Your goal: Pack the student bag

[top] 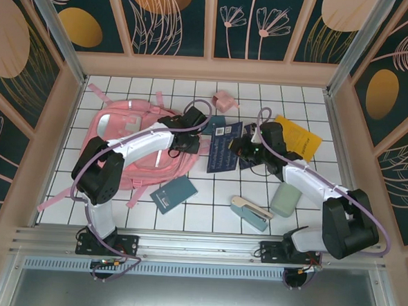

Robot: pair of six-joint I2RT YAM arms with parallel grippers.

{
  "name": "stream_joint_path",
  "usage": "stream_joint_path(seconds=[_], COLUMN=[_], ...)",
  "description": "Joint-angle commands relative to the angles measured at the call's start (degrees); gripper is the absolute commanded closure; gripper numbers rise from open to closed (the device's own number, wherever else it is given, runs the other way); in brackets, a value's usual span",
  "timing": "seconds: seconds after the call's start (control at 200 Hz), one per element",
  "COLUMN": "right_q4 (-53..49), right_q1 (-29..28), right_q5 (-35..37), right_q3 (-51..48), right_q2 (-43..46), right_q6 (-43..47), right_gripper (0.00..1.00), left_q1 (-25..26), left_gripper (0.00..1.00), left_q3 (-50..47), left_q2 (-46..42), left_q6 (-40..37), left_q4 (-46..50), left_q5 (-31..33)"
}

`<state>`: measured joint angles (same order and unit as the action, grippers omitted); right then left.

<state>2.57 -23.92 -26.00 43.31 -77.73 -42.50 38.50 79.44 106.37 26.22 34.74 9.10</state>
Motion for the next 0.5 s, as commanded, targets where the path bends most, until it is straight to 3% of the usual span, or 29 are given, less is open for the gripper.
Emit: stream_joint_path(seconds=[0.0, 0.12, 0.495], right_q4=[3.54, 3.78, 3.75], right_q1=[0.36, 0.25, -0.80], right_q5=[-1.34, -1.51, -2.71], right_q3=[-0.42, -0.33, 2.44], right_q2=[0.96, 0.83, 0.89], right_q6=[-0.74, -0.92, -0.45], right_gripper=[1.00, 1.00, 1.00], left_q1=[-0.16, -0.10, -2.39], left_gripper=[0.79, 1.00, 1.00], left_q3=[0.89, 0.81, 0.15], left_q2=[-1.50, -1.77, -11.09], left_q6=[-0.64, -0.90, -3.43], left_q4=[1.13, 0.59, -2.10], left_q5=[1.30, -0.65, -0.79])
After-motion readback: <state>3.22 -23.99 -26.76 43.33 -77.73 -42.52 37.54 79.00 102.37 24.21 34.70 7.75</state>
